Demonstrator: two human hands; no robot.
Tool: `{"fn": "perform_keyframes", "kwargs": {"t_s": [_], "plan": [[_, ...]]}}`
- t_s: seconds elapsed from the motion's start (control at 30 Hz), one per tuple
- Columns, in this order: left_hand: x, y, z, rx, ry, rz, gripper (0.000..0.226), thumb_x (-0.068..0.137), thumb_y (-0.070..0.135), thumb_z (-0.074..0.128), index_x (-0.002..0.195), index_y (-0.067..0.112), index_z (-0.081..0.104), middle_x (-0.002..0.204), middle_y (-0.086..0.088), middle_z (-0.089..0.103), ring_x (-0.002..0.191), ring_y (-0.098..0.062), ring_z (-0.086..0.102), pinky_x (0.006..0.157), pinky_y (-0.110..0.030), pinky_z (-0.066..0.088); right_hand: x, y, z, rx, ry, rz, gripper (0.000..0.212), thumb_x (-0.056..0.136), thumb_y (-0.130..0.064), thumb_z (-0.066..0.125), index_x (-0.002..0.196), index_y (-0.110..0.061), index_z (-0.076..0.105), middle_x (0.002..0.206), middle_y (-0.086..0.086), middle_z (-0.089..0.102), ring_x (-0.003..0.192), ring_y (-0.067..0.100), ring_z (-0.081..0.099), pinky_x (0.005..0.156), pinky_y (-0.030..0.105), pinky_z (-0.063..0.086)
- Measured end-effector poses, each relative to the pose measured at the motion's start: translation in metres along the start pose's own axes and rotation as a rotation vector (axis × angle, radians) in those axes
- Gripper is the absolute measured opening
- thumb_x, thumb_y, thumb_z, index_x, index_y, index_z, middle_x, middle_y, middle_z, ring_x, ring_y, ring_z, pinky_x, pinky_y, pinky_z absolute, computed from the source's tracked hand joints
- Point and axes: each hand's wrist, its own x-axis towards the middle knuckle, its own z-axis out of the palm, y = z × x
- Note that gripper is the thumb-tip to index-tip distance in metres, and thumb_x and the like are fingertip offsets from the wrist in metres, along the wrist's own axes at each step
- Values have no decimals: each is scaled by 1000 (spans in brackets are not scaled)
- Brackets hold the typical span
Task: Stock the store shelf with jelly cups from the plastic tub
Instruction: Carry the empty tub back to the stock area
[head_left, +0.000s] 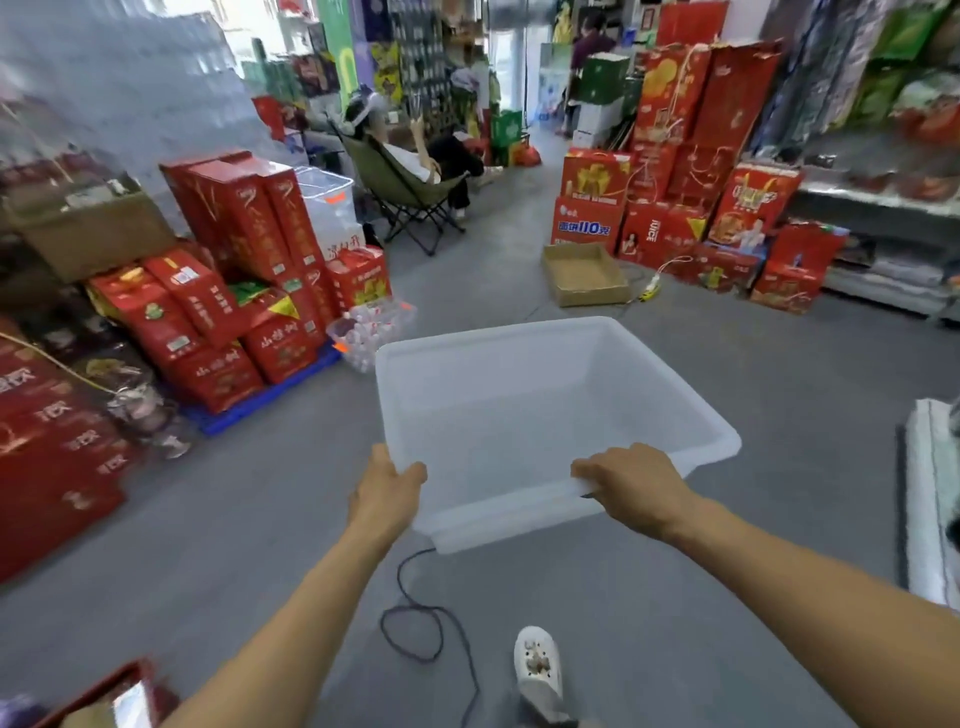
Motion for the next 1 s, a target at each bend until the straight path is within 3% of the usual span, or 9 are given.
{"fn": "perform_keyframes", "kwargs": {"t_s": [0.1, 0.23, 0.33, 0.43, 0.53, 0.63, 0.7, 0.8, 1.0], "plan": [[77, 25, -2, -44, 56, -49, 26, 85, 23, 55, 109, 22, 45, 109, -2, 58, 99, -29, 58, 91, -45, 49, 106, 33, 2, 2, -23, -81, 14, 83, -11, 46, 78, -22, 40, 69, -5, 47, 69, 20, 46, 52, 26, 21], [178, 65, -29, -119, 202, -112, 24, 86, 21, 53, 108, 20, 46, 105, -4, 60, 94, -28, 58, 87, -44, 50, 260, 49, -32, -16, -15, -212, 12, 84, -12, 47, 82, -24, 45, 76, -3, 54, 74, 21, 52, 61, 30, 30], [242, 77, -66, -136, 311, -158, 24, 85, 20, 54, 108, 20, 45, 103, -4, 59, 95, -30, 58, 89, -46, 49, 359, 32, -56, -32, -19, -325, 15, 86, -13, 48, 90, -27, 52, 81, -4, 55, 77, 21, 52, 64, 29, 31], [306, 77, -111, -139, 421, -182, 26, 83, 21, 56, 107, 16, 45, 104, -5, 59, 95, -29, 57, 88, -43, 49, 456, 6, -64, -18, 17, -435, 16, 88, -13, 46, 84, -28, 44, 77, -7, 51, 73, 21, 47, 65, 29, 30], [378, 77, -150, -122, 518, -177, 29, 82, 22, 57, 108, 15, 49, 105, -3, 60, 96, -27, 57, 84, -40, 47, 545, -20, -73, 2, 62, -511, 16, 88, -14, 46, 84, -29, 47, 73, -8, 48, 71, 20, 45, 65, 29, 29], [456, 73, -181, -141, 547, -178, 30, 80, 21, 58, 110, 18, 52, 106, -1, 63, 97, -26, 59, 86, -41, 48, 636, -38, -75, -32, 82, -560, 19, 90, -15, 45, 83, -32, 42, 73, -8, 46, 71, 19, 42, 67, 29, 28], [515, 76, -209, -154, 552, -175, 36, 75, 27, 57, 109, 20, 52, 106, 0, 64, 97, -26, 61, 88, -43, 49, 705, -51, -80, -36, 98, -577, 17, 91, -17, 46, 83, -31, 41, 75, -8, 48, 74, 21, 49, 68, 28, 30], [609, 95, -266, -153, 576, -161, 35, 75, 26, 56, 109, 19, 51, 106, -2, 63, 98, -28, 60, 89, -43, 49, 812, -81, -104, -40, 87, -589, 11, 90, -17, 48, 90, -28, 51, 88, -4, 63, 83, 22, 57, 69, 28, 31], [761, 125, -348, -237, 579, -123, 41, 71, 27, 58, 112, 26, 52, 105, 6, 67, 96, -20, 65, 90, -46, 52, 983, -115, -141, -25, 128, -608, 20, 88, -17, 48, 102, -28, 56, 100, -4, 65, 97, 21, 60, 71, 27, 26]]}}
